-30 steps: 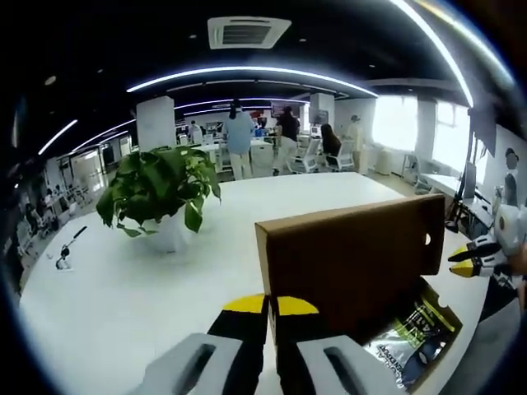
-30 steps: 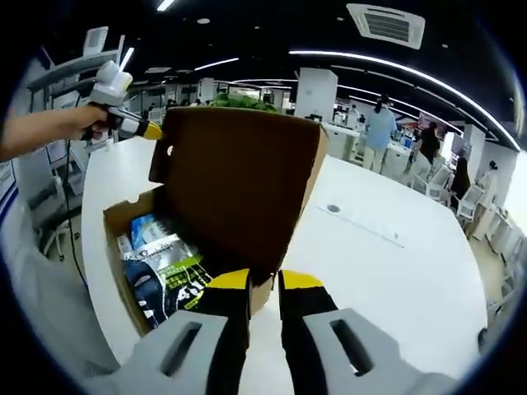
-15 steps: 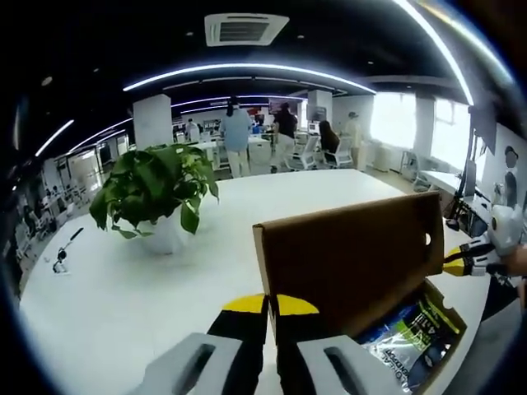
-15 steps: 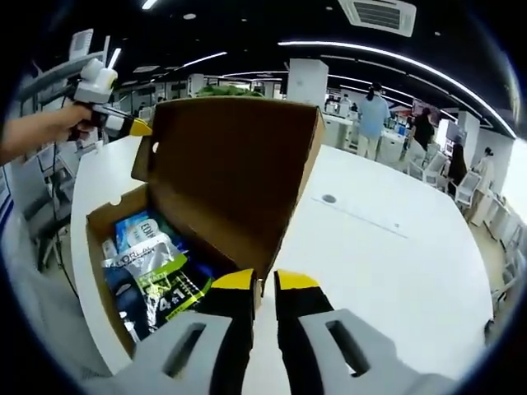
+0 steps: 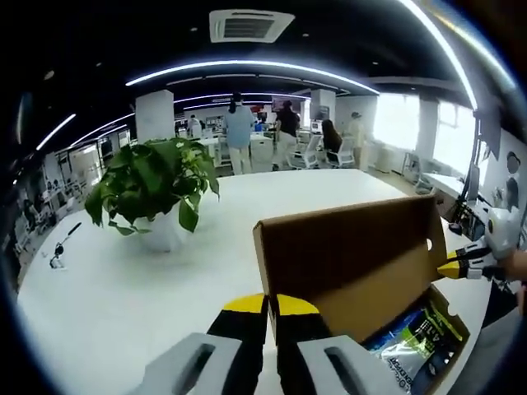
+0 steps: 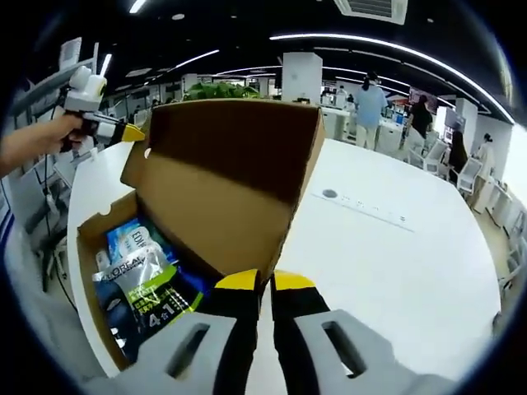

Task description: Operate the shoe box by opening the lid, removing the specified soft item, and placing it in the target area until the item is outside and the box remains undamaged.

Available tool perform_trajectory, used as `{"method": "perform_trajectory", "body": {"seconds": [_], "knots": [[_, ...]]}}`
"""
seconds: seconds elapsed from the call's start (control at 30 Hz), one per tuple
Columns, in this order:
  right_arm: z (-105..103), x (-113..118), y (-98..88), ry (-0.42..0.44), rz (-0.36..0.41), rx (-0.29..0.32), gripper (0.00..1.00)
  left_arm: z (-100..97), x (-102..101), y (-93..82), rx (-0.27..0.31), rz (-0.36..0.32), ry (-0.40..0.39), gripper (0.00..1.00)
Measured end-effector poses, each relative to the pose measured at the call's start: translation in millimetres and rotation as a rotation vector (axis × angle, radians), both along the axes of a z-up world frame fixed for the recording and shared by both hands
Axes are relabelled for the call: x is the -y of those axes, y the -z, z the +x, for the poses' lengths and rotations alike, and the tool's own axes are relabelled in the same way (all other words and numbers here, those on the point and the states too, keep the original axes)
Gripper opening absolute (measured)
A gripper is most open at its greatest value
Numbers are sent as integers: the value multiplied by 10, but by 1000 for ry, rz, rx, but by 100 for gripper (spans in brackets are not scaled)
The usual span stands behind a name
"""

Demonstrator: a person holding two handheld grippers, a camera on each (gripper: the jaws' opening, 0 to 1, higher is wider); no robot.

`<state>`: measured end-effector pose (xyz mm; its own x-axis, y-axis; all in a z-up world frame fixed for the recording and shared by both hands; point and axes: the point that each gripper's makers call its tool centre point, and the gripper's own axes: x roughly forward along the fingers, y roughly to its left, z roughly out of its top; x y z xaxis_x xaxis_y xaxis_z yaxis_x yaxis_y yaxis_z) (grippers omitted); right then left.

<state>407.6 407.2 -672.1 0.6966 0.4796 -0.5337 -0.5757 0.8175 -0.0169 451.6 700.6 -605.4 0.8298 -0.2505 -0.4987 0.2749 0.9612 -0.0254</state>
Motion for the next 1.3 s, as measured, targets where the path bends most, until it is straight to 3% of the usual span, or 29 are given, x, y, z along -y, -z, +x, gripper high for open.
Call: {"method": "perform_trajectory", "body": {"seconds": [0.4,0.53,0.93,1.3], "knots": [[41,10,15,12,-1,0,1,130,-7,122,-15,-15,-24,3],[56,7,23,10,-9,5,1,102,6,234,-41,-13,-37,8],[127,-1,53,8,-27,1,2,-166,-74,445,-76,-33,-83,10],[200,-4,106,-2,-39,-14,3,-373,18,678,-119,-42,-90,8]]}}
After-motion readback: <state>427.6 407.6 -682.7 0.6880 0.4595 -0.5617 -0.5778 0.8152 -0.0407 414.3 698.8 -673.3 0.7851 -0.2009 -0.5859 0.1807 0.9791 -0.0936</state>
